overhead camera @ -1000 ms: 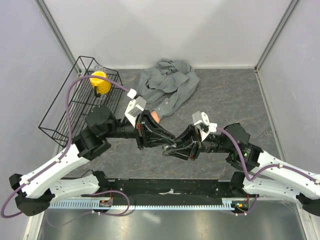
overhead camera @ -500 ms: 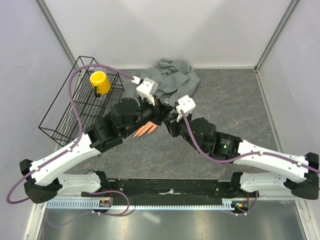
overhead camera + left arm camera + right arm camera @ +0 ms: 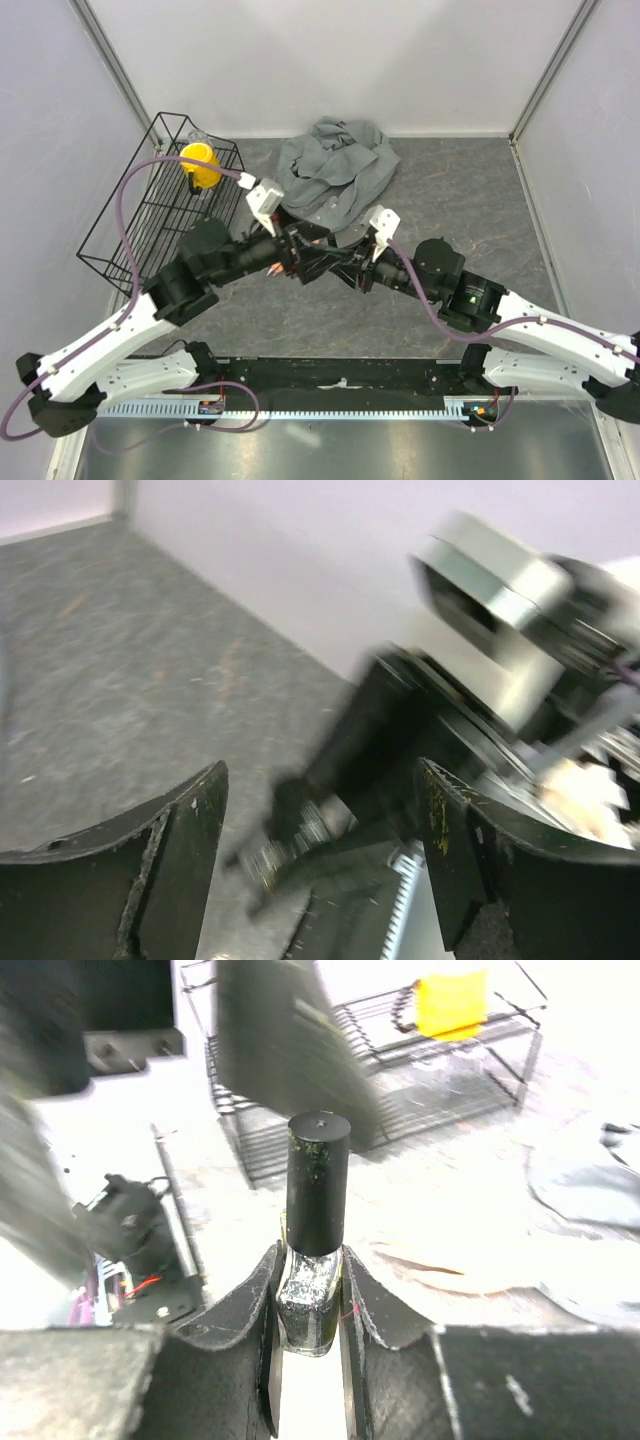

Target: Paint the nails

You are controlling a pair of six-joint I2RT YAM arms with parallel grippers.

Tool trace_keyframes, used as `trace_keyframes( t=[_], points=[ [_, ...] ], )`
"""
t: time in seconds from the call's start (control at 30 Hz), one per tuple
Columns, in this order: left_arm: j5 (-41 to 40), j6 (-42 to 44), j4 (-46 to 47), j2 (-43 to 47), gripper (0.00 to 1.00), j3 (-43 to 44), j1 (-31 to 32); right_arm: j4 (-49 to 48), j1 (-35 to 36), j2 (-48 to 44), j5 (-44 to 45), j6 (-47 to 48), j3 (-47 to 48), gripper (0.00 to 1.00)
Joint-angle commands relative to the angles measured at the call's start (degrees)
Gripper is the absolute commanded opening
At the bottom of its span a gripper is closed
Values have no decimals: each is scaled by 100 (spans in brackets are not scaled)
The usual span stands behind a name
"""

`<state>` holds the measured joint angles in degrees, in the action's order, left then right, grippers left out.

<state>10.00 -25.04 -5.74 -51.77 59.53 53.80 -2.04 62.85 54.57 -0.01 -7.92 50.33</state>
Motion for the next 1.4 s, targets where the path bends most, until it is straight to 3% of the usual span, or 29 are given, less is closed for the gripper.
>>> trace_keyframes(
  t=[0.0, 0.23, 0.43, 0.53, 0.57, 0.73, 0.87, 1.13, 1.23, 1.33, 1.37],
  points=[
    [1046, 69, 424, 667, 82, -195, -45, -437, -378, -376, -1763, -235, -198, 0],
    [2066, -176, 801, 739, 80, -407, -264, -1156, -449, -622, -3721, -876, -409, 0],
    [3349, -1002, 2057, 545, 74, -714, -511, -2002, -467, -684, -4420, -1501, -576, 0],
    [3947, -1284, 2550, 317, 72, -732, -511, -2002, -484, -640, -4411, -1537, -568, 0],
    [4166, -1363, 2656, 229, 66, -732, -511, -2002, -475, -640, -4402, -1528, -576, 0],
    [4282, -1364, 2754, 167, 59, -706, -511, -1932, -493, -596, -4235, -1449, -585, 0],
    [4370, -1250, 2657, 79, 47, -627, -511, -1800, -510, -509, -4130, -1335, -498, 0],
    [4572, -1197, 2551, -254, 42, -451, -511, -1598, -511, -368, -4051, -1098, -339, 0],
    [4520, -1065, 2376, -229, 30, -363, -511, -1361, -519, -376, -3885, -888, -278, 0],
    [4047, -662, 1561, -228, 10, -161, -511, -825, -511, -403, -3104, -624, -146, 0],
    [3680, -425, 1367, -228, 2, -48, -511, -711, -511, -412, -2484, -527, -111, 0]
  ],
)
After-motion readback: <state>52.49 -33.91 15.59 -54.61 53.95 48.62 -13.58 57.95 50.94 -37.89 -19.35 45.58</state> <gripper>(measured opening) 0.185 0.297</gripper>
